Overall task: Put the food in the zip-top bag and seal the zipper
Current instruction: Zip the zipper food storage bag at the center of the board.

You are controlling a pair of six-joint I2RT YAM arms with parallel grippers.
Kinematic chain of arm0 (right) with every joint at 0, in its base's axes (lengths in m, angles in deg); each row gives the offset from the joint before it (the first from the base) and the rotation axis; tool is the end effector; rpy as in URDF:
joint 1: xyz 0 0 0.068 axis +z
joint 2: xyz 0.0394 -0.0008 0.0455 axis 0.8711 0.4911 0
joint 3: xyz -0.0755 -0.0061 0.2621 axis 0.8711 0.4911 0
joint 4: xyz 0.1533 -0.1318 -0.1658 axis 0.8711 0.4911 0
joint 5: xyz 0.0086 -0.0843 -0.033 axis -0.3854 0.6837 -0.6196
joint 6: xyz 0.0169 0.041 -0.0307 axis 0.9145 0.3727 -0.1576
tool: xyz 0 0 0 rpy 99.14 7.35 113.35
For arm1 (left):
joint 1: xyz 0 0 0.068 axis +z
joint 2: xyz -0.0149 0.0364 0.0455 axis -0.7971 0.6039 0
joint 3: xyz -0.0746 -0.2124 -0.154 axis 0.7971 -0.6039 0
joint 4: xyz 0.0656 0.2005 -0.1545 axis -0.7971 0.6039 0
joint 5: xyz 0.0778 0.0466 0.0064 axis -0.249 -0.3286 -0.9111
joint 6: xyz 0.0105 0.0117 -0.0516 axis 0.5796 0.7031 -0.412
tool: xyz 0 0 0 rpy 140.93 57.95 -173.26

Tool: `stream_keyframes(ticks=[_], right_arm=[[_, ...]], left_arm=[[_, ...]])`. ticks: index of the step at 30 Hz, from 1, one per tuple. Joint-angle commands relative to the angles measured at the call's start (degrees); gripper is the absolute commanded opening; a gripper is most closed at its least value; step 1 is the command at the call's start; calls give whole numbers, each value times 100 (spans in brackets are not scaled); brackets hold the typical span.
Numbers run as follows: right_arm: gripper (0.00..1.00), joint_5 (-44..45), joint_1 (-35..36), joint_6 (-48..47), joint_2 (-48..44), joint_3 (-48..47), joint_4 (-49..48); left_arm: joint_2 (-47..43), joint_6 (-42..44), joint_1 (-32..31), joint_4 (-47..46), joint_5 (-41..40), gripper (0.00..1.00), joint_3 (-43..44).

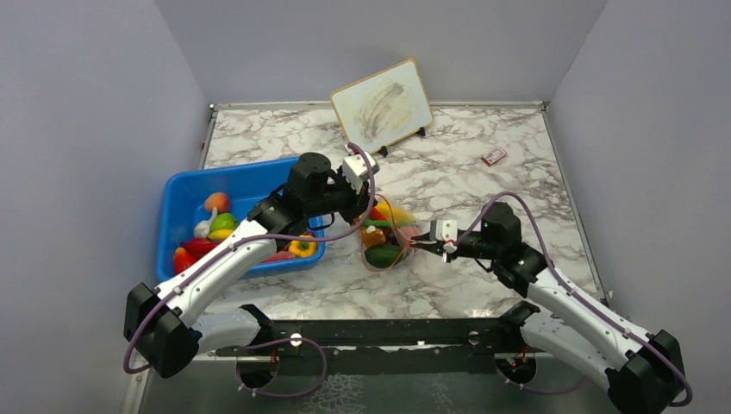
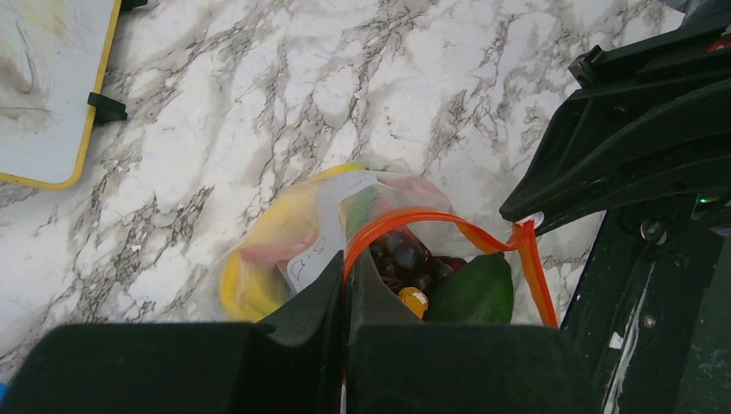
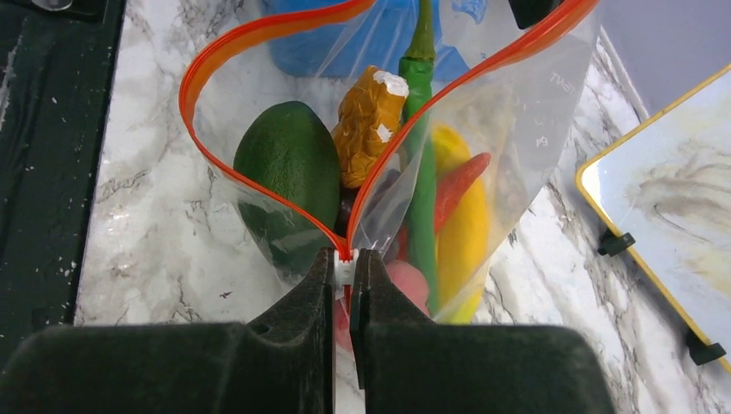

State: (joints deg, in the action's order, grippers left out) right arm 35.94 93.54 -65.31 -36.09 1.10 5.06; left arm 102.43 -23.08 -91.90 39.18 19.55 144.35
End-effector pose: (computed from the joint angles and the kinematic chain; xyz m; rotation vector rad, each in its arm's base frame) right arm 0.1412 0.1203 0.2425 -1.4224 1.2732 0.7073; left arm 0.1990 -0.1784 0.3348 0.9019 1.7970 -0.8185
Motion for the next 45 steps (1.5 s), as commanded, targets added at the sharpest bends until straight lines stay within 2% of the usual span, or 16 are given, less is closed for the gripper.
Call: stream_keyframes(ticks=[1,3,5,6,8,14,19,24,29,35,45], right_arm=[[1,327,39,604,-103,-424,-46],[1,272,41,1060,-171,-736,39],[1,72,41,1313,-115,-1112,295],[1,42,37,1446,-61,-1307,449],[1,71,37,1675,51,-1629,797],[1,712,36,2672,228,-2174,1146],[1,368,32,2677,364,-2407,1255],[1,255,41,2562,446,-2540,1463],[1,191,36,2275,538,-2793,1860],[1,245,41,2268,645,-2991,2086],[1,212,37,2242,772,-3119,2249]], left_arm=[[-204,106,40,-137,140,3,101],[-317,369,46,23,-56,22,190],[-462,746,46,203,-221,47,313],[-527,958,45,308,-201,56,402],[-656,1316,46,493,-96,63,575],[-1127,2325,46,674,994,72,694],[-1161,2839,38,667,2084,79,599],[-797,2866,-79,530,2959,85,655],[-297,2583,-446,379,2478,88,941],[356,2196,-656,325,2186,85,1288],[469,2383,-720,210,2014,85,1076]])
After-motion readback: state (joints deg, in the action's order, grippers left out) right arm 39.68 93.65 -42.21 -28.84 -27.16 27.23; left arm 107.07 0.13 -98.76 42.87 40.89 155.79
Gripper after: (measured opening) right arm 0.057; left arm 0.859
